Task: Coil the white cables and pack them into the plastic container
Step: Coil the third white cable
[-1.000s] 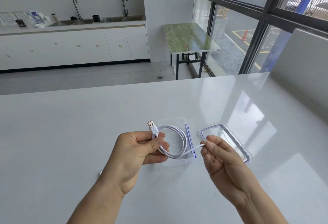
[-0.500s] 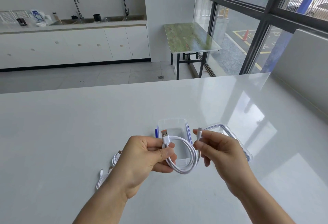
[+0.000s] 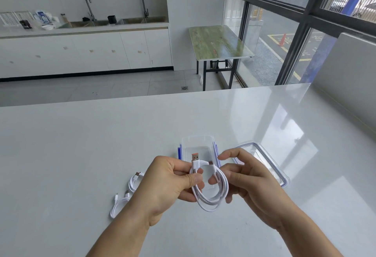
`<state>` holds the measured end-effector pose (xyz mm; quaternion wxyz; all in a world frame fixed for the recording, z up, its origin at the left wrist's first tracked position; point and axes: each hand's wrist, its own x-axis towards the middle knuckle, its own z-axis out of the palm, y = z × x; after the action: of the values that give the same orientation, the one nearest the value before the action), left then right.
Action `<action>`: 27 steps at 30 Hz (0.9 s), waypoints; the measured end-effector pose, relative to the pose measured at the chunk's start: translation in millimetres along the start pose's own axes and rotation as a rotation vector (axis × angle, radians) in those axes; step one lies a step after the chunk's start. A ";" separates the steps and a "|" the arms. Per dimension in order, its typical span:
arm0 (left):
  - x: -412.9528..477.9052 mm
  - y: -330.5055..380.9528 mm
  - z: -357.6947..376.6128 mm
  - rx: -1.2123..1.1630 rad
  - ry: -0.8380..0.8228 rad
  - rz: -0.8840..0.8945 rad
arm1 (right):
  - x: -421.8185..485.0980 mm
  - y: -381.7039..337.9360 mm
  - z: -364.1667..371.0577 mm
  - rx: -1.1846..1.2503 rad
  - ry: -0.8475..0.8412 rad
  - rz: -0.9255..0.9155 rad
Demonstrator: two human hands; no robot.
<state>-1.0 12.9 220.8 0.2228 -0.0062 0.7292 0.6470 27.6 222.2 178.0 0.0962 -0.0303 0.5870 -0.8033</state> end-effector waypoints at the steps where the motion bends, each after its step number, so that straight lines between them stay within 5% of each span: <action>1: 0.5 -0.8 0.3 0.009 0.006 -0.004 | -0.8 0.2 -1.0 0.033 -0.031 -0.005; 4: 1.7 -2.5 1.1 0.004 0.011 -0.019 | -4.5 -0.6 -0.6 0.011 -0.108 -0.035; 9: 3.5 -3.4 3.4 0.004 0.038 -0.010 | -3.8 11.8 16.4 -0.279 0.149 -0.160; 15: 1.9 -8.9 1.5 -0.132 0.121 -0.010 | -11.5 7.3 16.3 -0.005 0.403 -0.302; 21: -1.4 -14.7 14.7 -0.161 0.145 0.086 | -9.0 9.5 9.6 0.214 0.550 -0.151; 27: -5.6 -14.9 18.2 -0.005 0.026 0.135 | 3.8 6.5 -1.1 -0.038 0.511 -0.044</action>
<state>14.2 26.1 207.5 0.1693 0.0340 0.7292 0.6622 24.5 220.6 171.2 -0.0731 0.1590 0.6063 -0.7757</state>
